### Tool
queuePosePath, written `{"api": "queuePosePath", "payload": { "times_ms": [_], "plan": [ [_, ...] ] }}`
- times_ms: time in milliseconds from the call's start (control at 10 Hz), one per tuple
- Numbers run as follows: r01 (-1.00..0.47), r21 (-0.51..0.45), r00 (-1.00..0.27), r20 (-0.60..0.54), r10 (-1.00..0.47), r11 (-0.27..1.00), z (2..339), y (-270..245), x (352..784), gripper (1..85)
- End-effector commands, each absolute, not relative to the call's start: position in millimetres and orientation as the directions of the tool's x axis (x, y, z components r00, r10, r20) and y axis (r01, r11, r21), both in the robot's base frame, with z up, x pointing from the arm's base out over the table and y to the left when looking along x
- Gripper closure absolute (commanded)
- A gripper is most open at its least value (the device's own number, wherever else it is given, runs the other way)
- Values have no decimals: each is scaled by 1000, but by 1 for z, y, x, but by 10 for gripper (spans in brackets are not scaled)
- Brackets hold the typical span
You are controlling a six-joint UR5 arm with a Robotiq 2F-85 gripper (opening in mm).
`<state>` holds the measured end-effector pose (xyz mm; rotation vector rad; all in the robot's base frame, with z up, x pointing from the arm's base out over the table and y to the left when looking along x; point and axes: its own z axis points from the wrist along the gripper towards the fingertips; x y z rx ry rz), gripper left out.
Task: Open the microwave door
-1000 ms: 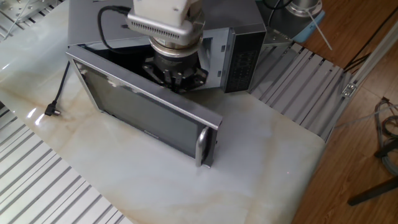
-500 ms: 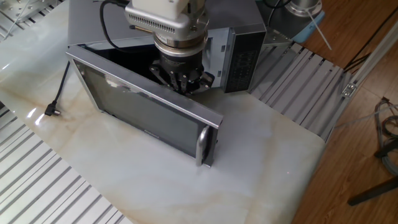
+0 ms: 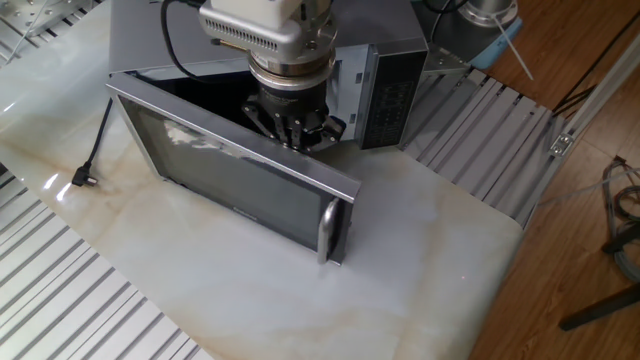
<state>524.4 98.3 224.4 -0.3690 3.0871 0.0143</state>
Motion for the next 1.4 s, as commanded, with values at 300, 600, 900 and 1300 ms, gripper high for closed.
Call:
{"api": "queuePosePath", "payload": {
  "times_ms": [300,600,900,1300],
  "plan": [
    [-226,-33,-974,12,-226,974,226,85,515,847],
    [-226,-27,-974,9,-226,974,226,87,516,847],
    [-235,8,-972,-29,-235,972,217,93,529,847],
    [-230,-7,-973,-27,-231,973,190,89,538,847]
  ]
}}
